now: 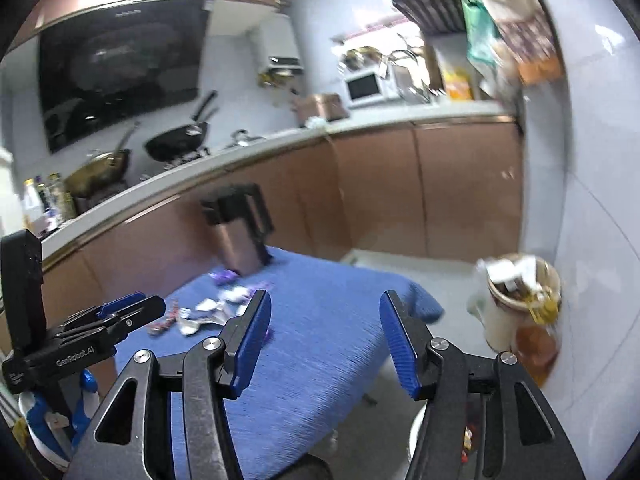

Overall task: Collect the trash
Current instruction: 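Move both tools back over the towel toward the carton and lid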

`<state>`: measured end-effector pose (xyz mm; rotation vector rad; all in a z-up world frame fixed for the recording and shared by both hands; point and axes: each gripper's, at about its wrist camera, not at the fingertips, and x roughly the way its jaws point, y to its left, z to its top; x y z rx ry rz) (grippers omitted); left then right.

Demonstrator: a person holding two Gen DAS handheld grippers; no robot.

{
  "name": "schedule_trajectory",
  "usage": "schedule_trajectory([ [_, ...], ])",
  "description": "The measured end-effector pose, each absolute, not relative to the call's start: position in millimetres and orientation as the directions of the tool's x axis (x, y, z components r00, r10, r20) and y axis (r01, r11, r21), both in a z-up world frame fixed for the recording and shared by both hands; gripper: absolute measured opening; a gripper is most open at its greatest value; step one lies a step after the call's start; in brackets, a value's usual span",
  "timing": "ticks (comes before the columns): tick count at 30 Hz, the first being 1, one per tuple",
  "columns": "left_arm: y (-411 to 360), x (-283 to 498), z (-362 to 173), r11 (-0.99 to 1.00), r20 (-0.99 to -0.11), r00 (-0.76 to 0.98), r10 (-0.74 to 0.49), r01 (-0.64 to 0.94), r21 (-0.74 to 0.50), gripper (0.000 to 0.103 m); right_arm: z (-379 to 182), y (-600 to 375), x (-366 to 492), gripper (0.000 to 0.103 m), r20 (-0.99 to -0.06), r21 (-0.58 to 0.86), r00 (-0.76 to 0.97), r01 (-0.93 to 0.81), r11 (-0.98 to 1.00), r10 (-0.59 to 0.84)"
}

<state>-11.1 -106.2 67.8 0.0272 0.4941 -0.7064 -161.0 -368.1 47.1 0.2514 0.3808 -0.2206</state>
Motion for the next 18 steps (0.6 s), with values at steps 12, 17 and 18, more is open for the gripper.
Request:
schedule_trajectory([
  [12,-14,-8,74,0.866,-0.429,0.765,-0.480,0.490,-0.095,0.060,78,-328,-172,0.059,-0.309,0.181,0.949,0.130,0.975,-0.069],
  [17,-14,16,57,0.878,-0.476,0.762,-0.439,0.477,-0.048,0.060,69,-334,-158,0.060,-0.330,0.195,0.943,0.120,0.973,-0.050],
  [18,-18,22,52,0.875,-0.493,0.755,-0.433,0.483,-0.031,0.060,65,-335,-154,0.060,-0.341,0.200,0.939,0.121,0.972,-0.047],
])
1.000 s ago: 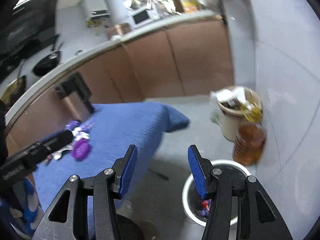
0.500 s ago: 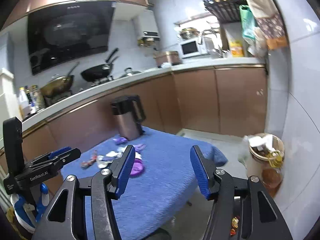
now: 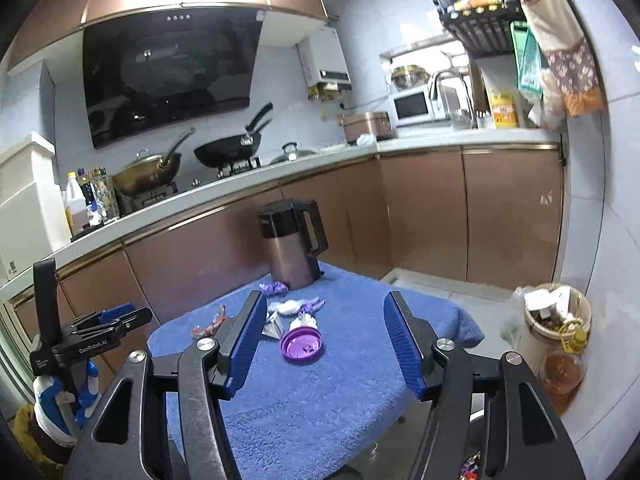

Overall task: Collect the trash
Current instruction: 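Move both tools back over the towel toward the carton and lid, then grasp the white milk carton with the left tool while the right tool grasps the purple lid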

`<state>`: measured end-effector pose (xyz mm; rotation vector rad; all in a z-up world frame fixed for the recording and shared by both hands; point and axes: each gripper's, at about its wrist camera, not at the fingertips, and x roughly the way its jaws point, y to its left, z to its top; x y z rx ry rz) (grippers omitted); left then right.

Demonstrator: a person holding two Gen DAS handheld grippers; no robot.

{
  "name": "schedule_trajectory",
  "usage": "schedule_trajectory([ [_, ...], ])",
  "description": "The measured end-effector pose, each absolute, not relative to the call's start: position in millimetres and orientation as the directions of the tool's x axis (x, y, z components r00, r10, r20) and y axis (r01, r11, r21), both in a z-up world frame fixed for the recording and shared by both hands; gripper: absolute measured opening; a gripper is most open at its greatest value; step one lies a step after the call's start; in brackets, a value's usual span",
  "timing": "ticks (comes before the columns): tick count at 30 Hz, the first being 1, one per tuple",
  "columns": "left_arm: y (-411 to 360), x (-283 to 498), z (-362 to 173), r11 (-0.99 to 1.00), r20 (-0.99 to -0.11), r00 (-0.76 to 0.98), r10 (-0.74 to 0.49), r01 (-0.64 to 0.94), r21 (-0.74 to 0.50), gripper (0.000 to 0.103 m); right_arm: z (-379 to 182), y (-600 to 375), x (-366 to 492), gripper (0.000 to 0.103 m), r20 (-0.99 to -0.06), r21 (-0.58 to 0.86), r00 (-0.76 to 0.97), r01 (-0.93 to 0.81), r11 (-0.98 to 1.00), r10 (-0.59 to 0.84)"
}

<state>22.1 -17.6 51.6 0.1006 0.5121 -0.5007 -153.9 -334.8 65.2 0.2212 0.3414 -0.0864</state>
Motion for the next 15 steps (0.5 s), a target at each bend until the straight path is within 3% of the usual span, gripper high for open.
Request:
schedule_trajectory([
  [9,-57,88,-3,0.792,-0.642,0.664,-0.383,0.594,0.142,0.060,18,-356,-90,0.060,-0.472,0.237,0.881,0.124,0.964,0.002],
  [15,-87,159,-38,0.718,-0.743,0.574,-0.344,0.671,0.186,0.059,-23,-367,-19,0.060,-0.565,0.282,0.820,0.093,0.955,0.088],
])
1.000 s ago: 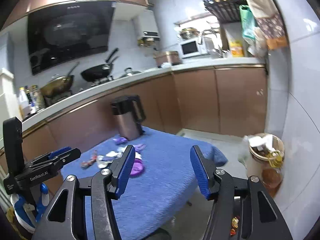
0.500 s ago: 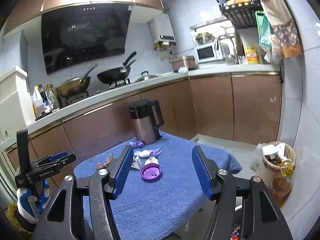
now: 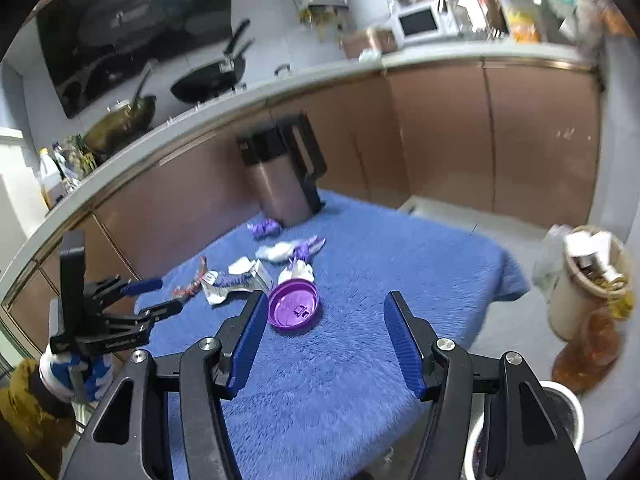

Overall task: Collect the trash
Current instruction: 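Grasp the white milk carton with the left tool while the right tool grasps the purple lid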

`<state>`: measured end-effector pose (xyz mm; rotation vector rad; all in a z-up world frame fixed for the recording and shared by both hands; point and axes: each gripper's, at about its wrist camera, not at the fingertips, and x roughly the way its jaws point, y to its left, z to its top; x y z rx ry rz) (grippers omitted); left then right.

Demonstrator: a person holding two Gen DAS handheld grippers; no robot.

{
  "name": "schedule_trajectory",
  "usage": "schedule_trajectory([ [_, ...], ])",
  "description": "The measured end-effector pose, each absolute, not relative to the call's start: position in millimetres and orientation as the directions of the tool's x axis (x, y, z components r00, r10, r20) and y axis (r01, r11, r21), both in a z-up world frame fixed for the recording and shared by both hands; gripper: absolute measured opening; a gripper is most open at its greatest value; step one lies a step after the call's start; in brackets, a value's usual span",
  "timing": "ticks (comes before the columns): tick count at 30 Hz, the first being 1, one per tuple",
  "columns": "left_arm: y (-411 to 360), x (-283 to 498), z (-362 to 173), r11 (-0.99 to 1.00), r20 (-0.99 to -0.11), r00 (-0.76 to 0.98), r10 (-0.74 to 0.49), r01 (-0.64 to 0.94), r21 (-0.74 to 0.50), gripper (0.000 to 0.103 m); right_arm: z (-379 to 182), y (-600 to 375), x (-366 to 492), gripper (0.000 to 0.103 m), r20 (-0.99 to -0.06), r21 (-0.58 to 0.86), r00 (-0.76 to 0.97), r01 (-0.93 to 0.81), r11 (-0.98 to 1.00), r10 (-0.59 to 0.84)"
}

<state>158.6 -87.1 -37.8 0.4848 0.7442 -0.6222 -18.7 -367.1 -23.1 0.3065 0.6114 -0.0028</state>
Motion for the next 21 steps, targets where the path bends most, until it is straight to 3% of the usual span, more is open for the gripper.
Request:
schedule_trajectory([
  [7,-118,227,-80,0.615,-0.822,0.499,-0.275,0.748,0.249,0.059,-82,-366,75,0.059,-0.665,0.318,0.724,0.050,0.947,0.185],
  [12,-128,254,-107,0.577,-0.860,0.457,-0.228,0.775,0.259,0.053,-119,-361,123,0.055,-0.709,0.353,0.662,0.033,0.935,0.245],
  [21,-126,255,-119,0.542,-0.858,0.476,-0.194,0.780,0.311,0.052,-165,-349,166,0.044,-0.756,0.390,0.577,0.020,0.921,0.308],
])
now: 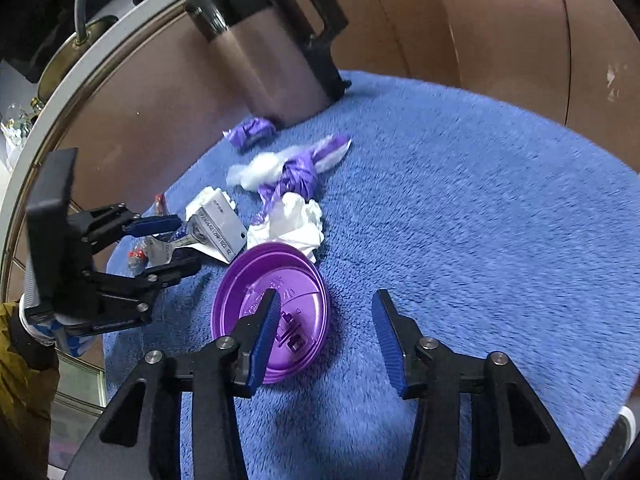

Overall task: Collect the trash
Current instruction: 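Grasp the white milk carton with the left tool while the right tool grasps the purple lid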

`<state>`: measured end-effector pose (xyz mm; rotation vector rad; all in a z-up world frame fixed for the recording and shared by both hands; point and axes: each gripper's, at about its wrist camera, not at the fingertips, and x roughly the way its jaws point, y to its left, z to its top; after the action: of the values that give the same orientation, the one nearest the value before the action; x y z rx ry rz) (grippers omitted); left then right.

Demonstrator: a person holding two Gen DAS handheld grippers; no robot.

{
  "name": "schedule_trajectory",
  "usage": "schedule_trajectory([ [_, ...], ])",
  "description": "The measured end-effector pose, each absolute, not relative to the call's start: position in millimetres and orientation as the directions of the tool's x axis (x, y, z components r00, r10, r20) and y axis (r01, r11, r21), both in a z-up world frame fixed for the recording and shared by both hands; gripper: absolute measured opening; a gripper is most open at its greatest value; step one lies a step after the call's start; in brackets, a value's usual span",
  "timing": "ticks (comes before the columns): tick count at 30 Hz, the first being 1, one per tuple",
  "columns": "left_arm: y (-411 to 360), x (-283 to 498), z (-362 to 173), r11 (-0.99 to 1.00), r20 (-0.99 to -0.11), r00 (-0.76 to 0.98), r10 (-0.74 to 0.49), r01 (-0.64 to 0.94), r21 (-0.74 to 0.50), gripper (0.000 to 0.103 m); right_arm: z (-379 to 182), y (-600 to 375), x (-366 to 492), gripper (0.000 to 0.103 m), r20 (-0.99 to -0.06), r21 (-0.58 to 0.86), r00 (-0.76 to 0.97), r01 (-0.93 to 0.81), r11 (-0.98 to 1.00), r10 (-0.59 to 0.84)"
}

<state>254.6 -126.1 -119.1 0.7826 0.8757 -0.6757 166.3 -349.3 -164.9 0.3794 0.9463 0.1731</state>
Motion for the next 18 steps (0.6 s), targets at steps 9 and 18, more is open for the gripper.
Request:
schedule_trajectory([
  [9,-132,267,-123,0.604,-0.826,0.546,-0.138,0.708,0.366,0.030,-170,-343,169,0.010,-0.761,0.376,0.573,0.010,0.927,0.303],
  [18,-115,239,-99,0.664,-0.814,0.543,-0.207,0.689,0.291,0.024,-156,-344,148,0.005,-0.729,0.380,0.616,0.002,0.925,0.298],
])
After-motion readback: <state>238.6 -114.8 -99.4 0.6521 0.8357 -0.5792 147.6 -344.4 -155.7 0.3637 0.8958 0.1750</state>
